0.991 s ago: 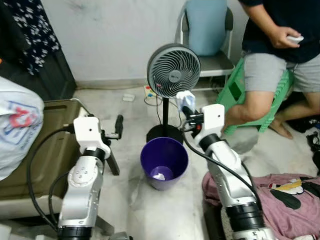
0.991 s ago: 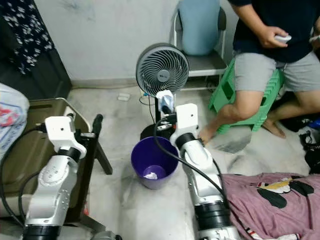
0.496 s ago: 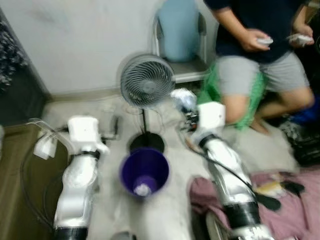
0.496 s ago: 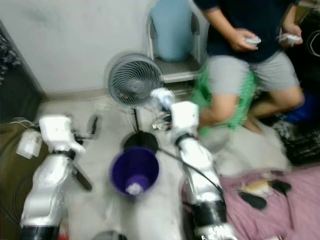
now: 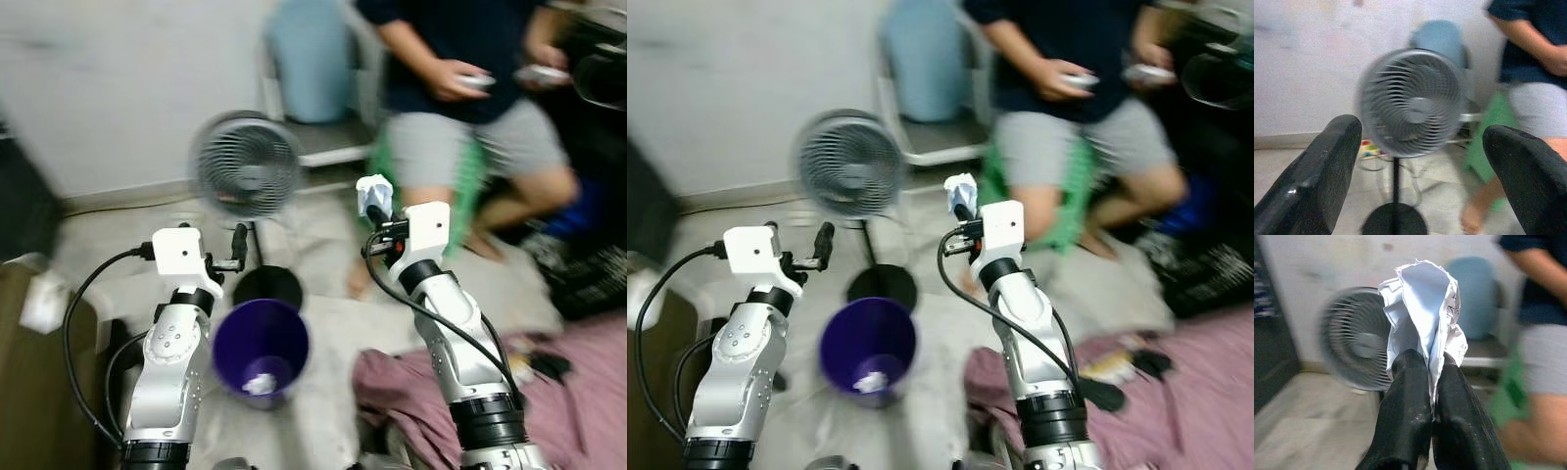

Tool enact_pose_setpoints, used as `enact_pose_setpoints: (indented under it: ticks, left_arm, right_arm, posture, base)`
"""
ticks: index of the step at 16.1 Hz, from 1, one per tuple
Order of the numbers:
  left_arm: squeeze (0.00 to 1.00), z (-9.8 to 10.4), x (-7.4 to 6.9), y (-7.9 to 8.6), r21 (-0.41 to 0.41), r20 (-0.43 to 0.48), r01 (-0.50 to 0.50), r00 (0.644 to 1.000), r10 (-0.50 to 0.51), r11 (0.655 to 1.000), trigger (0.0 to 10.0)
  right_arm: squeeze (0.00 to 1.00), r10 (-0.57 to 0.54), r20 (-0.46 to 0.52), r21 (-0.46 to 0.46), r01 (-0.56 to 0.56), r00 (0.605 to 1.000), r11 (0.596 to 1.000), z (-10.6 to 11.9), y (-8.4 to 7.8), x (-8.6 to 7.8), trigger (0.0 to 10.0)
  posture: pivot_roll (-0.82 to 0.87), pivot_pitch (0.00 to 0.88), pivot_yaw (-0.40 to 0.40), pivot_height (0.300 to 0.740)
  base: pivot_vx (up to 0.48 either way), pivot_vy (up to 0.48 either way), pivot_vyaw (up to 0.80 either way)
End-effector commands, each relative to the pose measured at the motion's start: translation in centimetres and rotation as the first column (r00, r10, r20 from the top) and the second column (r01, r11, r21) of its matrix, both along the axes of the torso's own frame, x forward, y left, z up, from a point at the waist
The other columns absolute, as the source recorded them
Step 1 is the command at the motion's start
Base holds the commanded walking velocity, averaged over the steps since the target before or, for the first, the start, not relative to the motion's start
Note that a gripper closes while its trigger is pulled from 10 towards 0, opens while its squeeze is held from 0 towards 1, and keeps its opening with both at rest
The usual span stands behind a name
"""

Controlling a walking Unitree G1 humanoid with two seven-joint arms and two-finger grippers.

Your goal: Clean up the room

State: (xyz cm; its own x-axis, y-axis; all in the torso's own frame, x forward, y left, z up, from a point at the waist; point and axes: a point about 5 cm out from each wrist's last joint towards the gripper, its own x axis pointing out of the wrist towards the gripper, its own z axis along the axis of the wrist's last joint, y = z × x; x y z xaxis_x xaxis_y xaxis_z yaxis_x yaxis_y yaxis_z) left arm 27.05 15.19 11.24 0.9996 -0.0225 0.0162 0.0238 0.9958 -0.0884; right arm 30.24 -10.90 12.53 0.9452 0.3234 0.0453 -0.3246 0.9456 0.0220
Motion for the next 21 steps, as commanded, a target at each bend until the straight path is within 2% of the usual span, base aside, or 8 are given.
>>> enact_pose_setpoints:
  ticks: [1, 9, 14, 17, 19, 21]
  left_arm:
    - [0.00, 0.09, -0.13, 0.31, 0.003, 0.003, -0.017, 1.000, 0.017, 1.000, 10.0]
    - [0.00, 0.00, -0.18, -0.02, 0.011, -0.002, 0.019, 1.000, -0.019, 1.000, 10.0]
    - [0.00, 0.25, -0.26, -0.28, 0.002, 0.018, 0.049, 0.999, -0.049, 0.999, 10.0]
    - [0.00, 0.35, -0.27, -0.45, -0.004, 0.026, 0.063, 0.998, -0.063, 0.998, 10.0]
    - [0.00, 0.36, -0.24, -0.45, -0.005, 0.027, 0.067, 0.997, -0.066, 0.998, 10.0]
    - [0.00, 0.39, -0.22, -0.46, -0.006, 0.029, 0.068, 0.997, -0.068, 0.998, 10.0]
  right_arm:
    - [0.00, 0.022, 0.019, -0.002, -0.022, 1.000, 1.000, 0.44, 0.48, 0.03, 10.0]
    - [0.00, 0.018, 0.014, 0.001, -0.018, 1.000, 1.000, 0.37, 0.47, 0.12, 10.0]
    - [0.00, 0.016, 0.011, 0.003, -0.016, 1.000, 1.000, 0.37, 0.45, 0.29, 10.0]
    - [0.00, 0.014, -0.020, 0.026, -0.013, 1.000, 1.000, 0.16, 0.54, 0.41, 10.0]
    - [0.00, 0.010, -0.013, 0.027, -0.010, 1.000, 1.000, 0.23, 0.50, 0.48, 10.0]
    - [0.00, 0.009, -0.007, 0.025, -0.009, 1.000, 1.000, 0.31, 0.51, 0.50, 10.0]
  posture:
    - [-0.08, 0.000, 0.010, 0.740]
    - [-0.08, 0.000, 0.008, 0.740]
    - [-0.08, 0.000, 0.005, 0.740]
    - [-0.08, 0.000, 0.005, 0.740]
    - [-0.08, 0.000, 0.005, 0.740]
    - [-0.08, 0.000, 0.006, 0.740]
  base:
    - [0.000, 0.000, 0.80]
    - [0.000, 0.000, 0.75]
    - [0.000, 0.000, 0.00]
    - [0.304, 0.000, -0.27]
    - [0.358, 0.000, -0.68]
    - [0.375, 0.000, 0.00]
